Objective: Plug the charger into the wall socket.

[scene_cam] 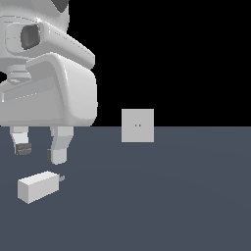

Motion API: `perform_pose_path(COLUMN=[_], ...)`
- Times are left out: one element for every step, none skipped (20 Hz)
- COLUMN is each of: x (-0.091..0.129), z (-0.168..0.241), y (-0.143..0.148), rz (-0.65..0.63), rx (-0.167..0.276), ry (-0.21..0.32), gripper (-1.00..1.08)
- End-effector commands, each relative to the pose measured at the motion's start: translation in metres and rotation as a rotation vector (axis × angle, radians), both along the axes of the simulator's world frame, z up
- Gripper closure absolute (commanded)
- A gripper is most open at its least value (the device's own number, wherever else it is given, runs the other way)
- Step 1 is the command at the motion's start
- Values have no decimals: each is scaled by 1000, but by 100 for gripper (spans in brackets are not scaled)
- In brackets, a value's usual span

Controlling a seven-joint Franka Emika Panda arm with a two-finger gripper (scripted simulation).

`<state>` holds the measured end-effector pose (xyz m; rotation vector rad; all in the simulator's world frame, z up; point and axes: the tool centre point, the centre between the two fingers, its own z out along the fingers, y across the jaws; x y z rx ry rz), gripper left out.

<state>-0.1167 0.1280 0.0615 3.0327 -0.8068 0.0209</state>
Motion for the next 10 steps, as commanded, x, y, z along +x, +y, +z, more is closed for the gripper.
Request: perform_pose_path(x=[0, 0, 0, 1, 1, 1, 1, 1, 1, 1], z=[-1, -1, 0, 0, 0, 0, 0, 0, 0, -1], y=[1, 1, 1, 0, 0, -1, -1, -1, -1, -1], rz=[-5, -5, -4, -2, 0, 1, 1, 0, 0, 0], rx=[0, 0, 0, 0, 0, 0, 0, 0, 0, 0], ry=[-1, -1, -1, -1, 0, 0, 0, 0, 0, 0], gripper=[-92, -92, -92, -92, -92, -92, -92, -92, -92, -92])
